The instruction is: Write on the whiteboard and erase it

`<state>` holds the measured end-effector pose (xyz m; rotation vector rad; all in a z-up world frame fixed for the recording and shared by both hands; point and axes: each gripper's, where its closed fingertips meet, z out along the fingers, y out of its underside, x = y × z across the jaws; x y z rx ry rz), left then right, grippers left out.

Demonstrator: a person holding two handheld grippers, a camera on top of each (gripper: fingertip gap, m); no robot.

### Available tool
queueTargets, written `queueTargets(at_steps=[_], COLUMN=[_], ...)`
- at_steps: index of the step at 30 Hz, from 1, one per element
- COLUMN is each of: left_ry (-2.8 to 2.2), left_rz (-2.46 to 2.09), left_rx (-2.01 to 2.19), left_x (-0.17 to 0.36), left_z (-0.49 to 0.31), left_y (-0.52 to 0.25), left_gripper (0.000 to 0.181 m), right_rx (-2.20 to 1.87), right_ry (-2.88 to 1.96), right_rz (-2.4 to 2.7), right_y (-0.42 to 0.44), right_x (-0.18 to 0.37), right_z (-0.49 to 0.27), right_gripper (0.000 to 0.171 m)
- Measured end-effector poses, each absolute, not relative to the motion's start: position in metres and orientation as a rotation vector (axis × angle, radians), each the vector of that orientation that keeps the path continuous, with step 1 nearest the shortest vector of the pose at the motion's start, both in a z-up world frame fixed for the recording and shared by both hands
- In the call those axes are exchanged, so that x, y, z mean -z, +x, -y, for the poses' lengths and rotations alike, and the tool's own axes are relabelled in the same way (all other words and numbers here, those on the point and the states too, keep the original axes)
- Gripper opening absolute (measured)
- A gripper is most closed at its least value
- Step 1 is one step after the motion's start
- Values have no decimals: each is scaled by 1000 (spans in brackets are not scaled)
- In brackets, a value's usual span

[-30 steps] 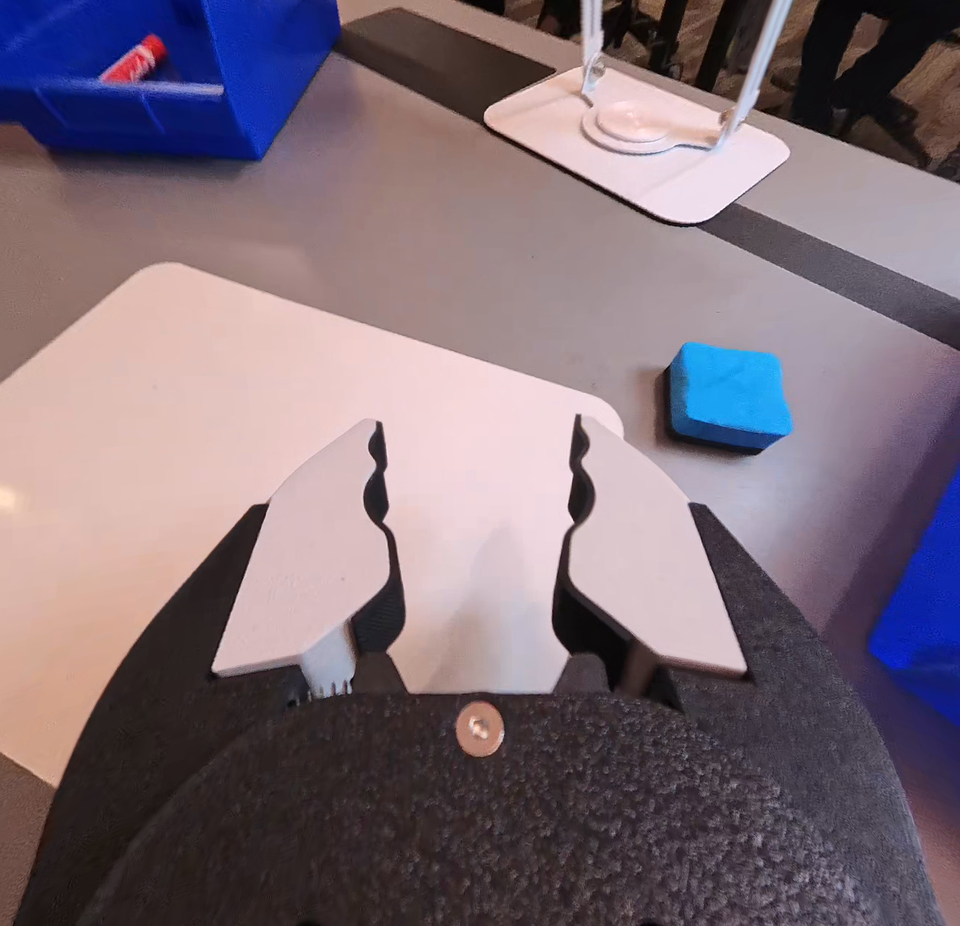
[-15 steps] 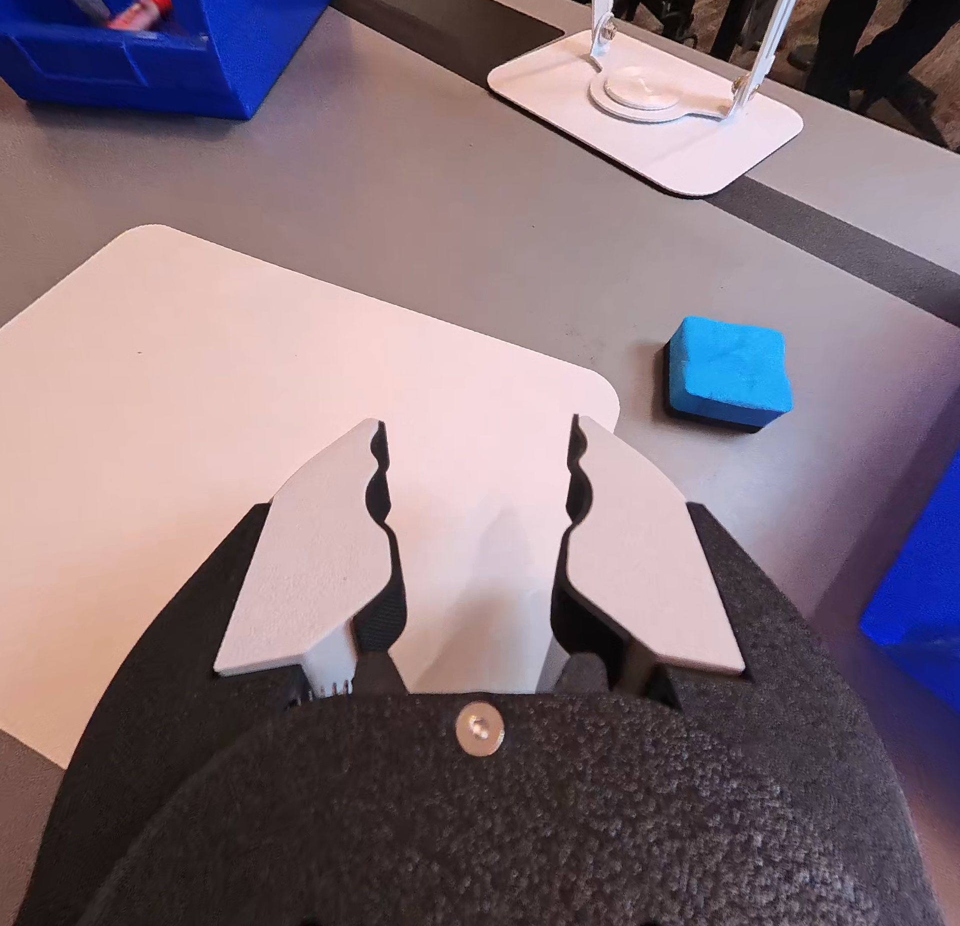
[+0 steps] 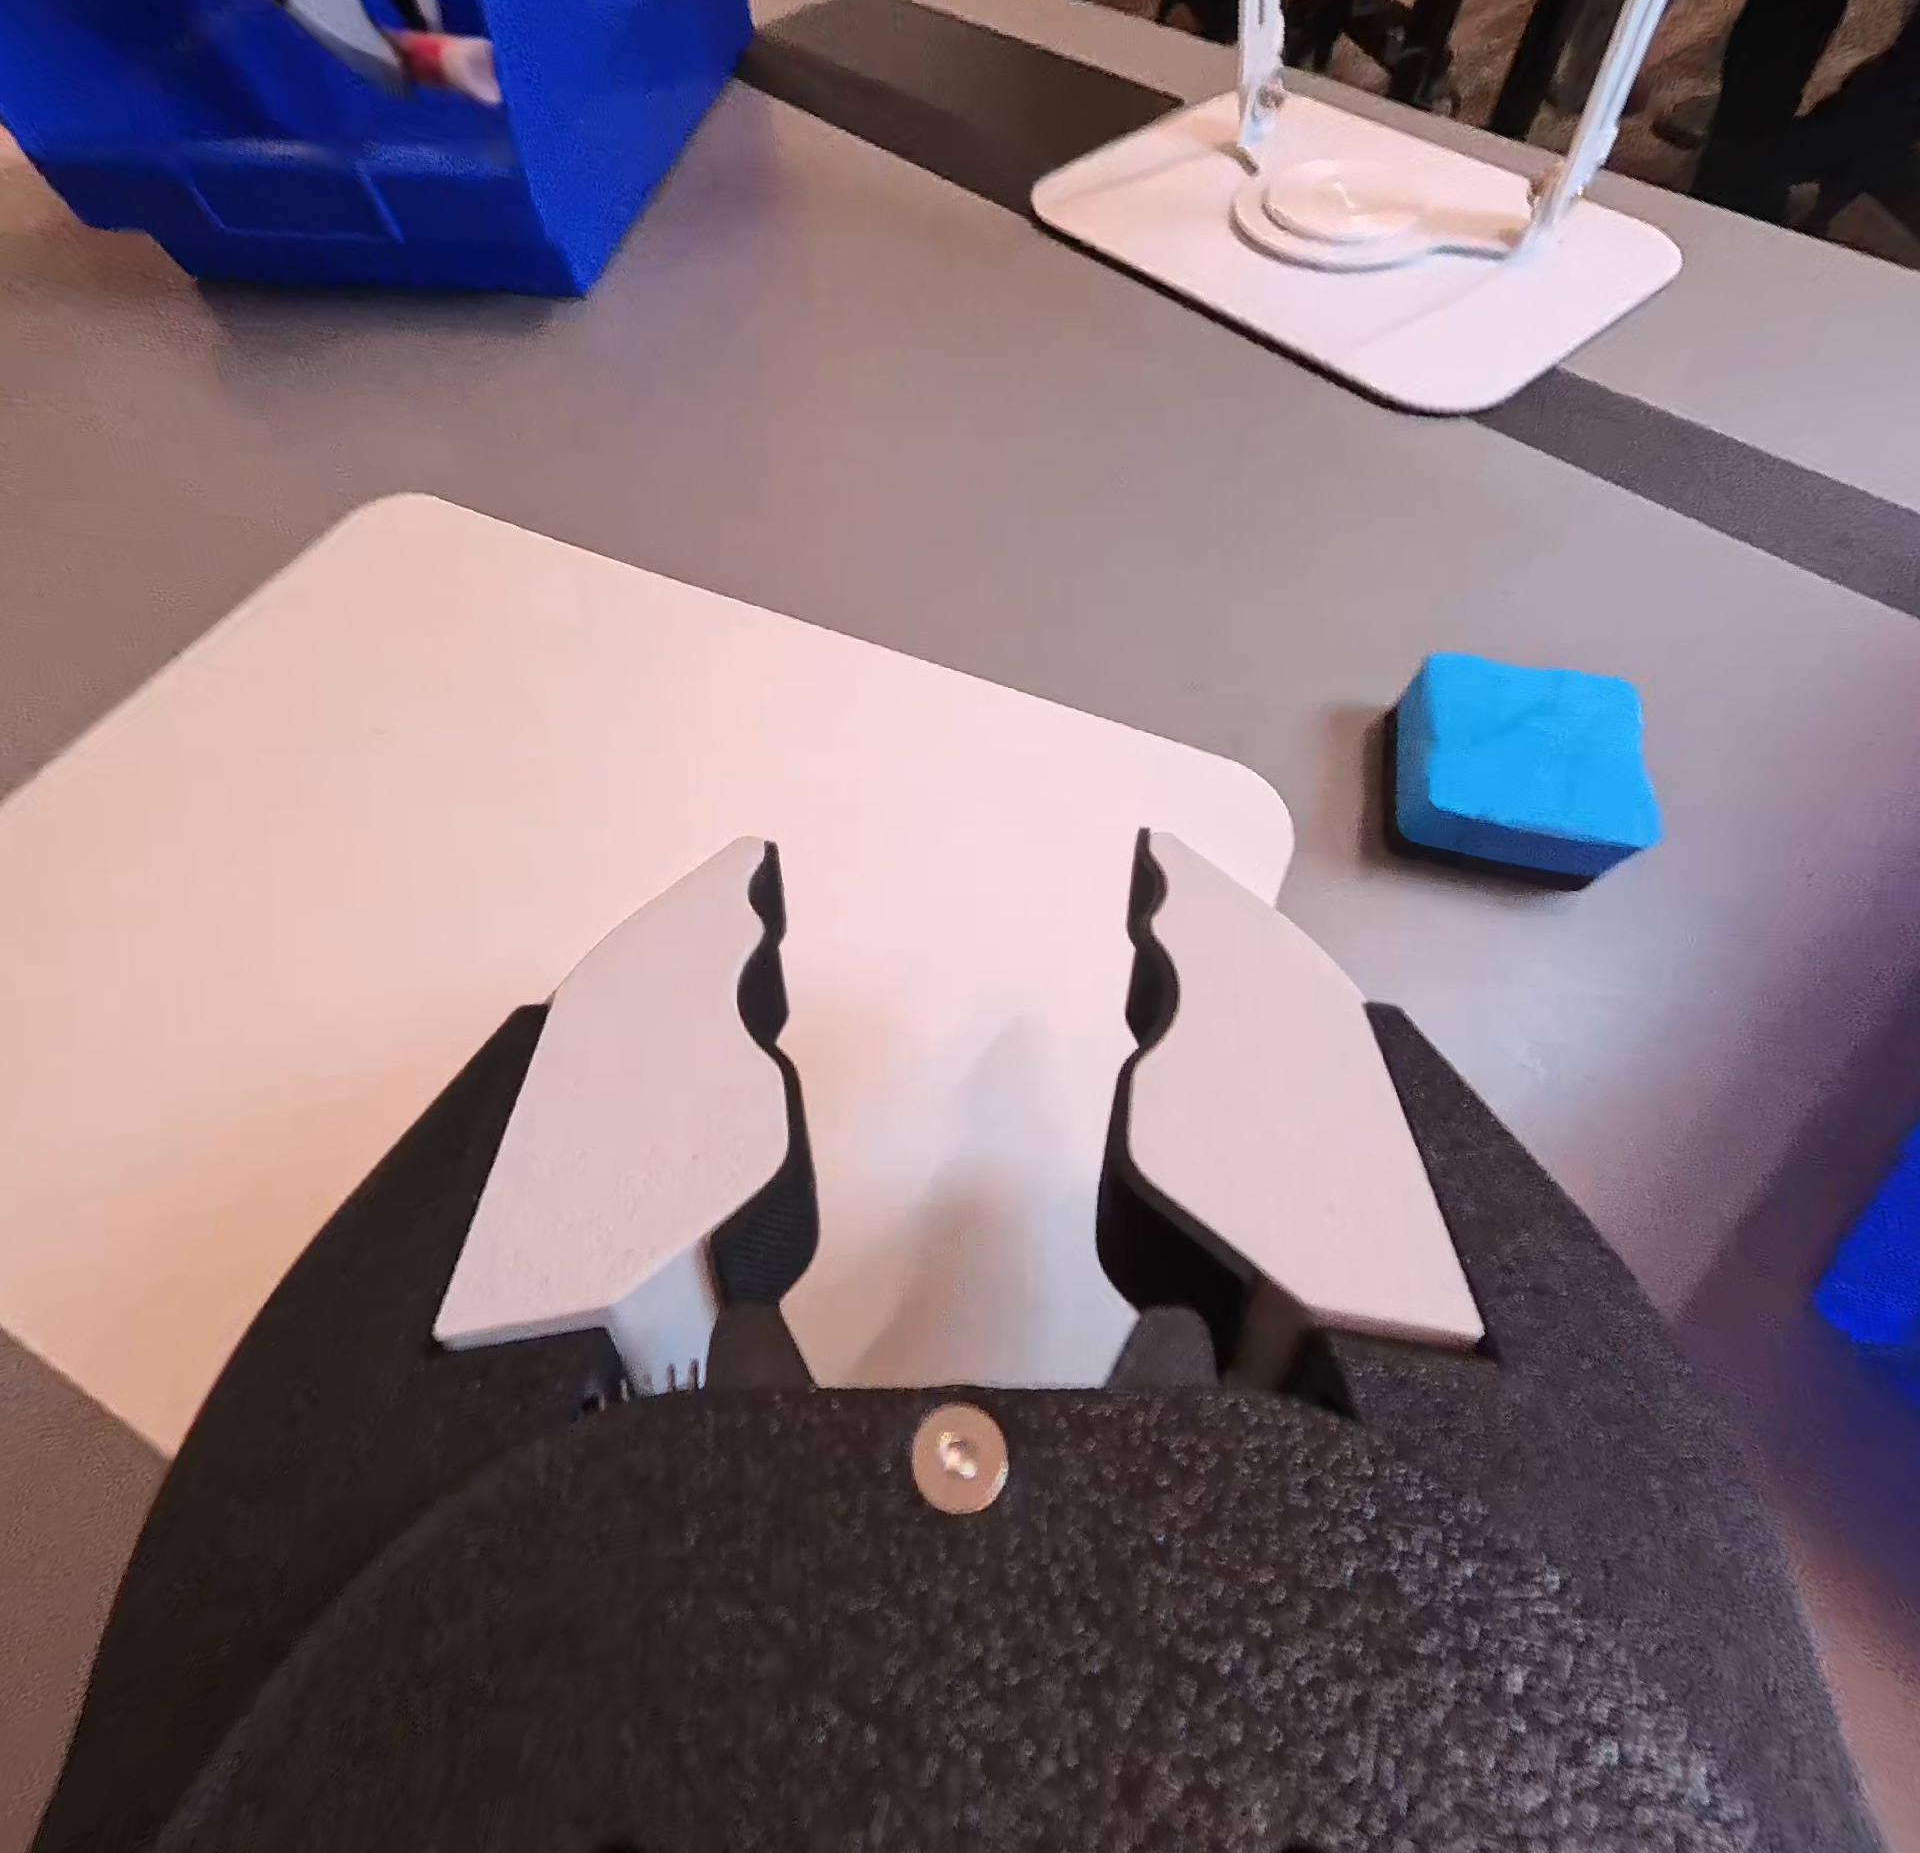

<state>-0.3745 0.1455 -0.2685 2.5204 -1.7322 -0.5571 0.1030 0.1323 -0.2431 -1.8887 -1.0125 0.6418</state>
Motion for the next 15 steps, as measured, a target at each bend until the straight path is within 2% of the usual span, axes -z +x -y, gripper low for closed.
queueTargets(at_steps=[3,7,11,15], left_ry=[2747,2848,2670,2461], left_rz=[1869,2242,2578,2737], left_rx=[550,390,285,113], left_x=[223,180,198,229], left_z=[-150,-116,-74,-48], left_y=[-325,-214,-111,-43], left_gripper=[19,18,18,18], right_rx=[-697,-807,-847,-727], right_ry=[-1802,-1597,-1469,-1409], right_rz=[1038,1155,1310,1420], right_y=[91,54,13,-7], right_x=[229,200,191,201], right_z=[-122,-87,-45,-27], right_gripper=[65,63,62,54])
